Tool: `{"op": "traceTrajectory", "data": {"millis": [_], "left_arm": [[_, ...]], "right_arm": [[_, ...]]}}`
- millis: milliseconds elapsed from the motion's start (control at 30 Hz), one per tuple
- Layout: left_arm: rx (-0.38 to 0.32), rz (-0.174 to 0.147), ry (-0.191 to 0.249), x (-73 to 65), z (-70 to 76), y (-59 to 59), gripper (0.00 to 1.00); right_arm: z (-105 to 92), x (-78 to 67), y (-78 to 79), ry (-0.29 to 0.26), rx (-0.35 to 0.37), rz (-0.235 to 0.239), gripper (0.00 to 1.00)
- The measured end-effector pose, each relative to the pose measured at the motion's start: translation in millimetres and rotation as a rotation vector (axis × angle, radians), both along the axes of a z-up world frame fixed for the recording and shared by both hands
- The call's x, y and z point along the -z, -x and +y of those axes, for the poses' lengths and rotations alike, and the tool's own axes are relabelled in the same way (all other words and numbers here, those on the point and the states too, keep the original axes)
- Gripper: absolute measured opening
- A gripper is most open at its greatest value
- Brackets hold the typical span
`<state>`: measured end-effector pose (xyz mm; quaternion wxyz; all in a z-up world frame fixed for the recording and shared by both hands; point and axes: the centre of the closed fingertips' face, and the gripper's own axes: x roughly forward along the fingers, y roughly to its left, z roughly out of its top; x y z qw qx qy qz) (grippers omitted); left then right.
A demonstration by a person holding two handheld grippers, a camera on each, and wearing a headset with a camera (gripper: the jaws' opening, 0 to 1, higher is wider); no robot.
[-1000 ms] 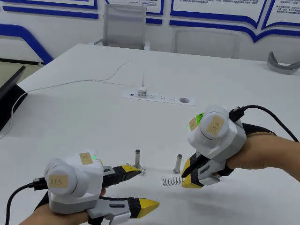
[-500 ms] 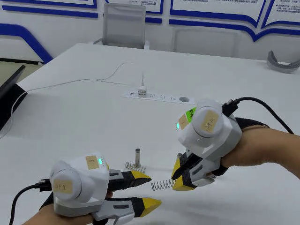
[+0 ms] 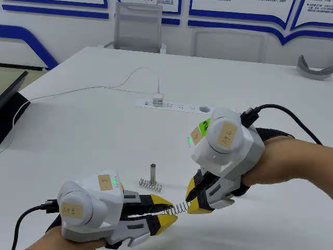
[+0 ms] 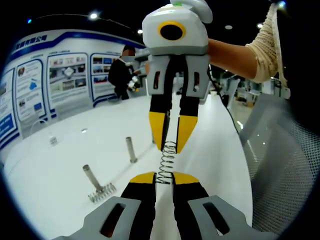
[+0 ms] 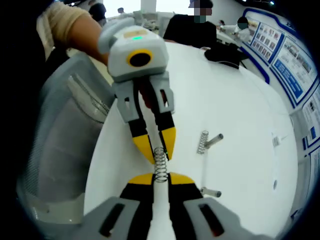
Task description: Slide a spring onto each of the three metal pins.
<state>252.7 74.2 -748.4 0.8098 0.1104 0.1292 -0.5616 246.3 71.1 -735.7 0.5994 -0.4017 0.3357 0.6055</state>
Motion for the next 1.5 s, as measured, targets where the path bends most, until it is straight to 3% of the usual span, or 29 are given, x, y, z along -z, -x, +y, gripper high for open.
{"op": "traceTrajectory", "data": {"millis": [400,1067,1200,1500], "left_arm": [[0.009,0.005,0.005,-0.7,-3.1,0.7,0.11],[0.015,0.006,0.014,-2.8,-7.4,1.2,0.12],[0.007,0.024,0.017,-2.5,-7.6,1.0,0.22],[-0.028,0.038,0.029,-4.0,0.6,-4.2,0.31]], "right_arm": [[16.7,-17.9,1.7,-0.067,-0.02,-0.017,0.11],[28.7,-22.5,3.0,-0.096,-0.031,-0.02,0.11],[28.1,-22.2,2.7,-0.092,-0.032,-0.019,0.11],[22.8,-25.1,-1.9,-0.089,-0.019,-0.027,0.11]]}}
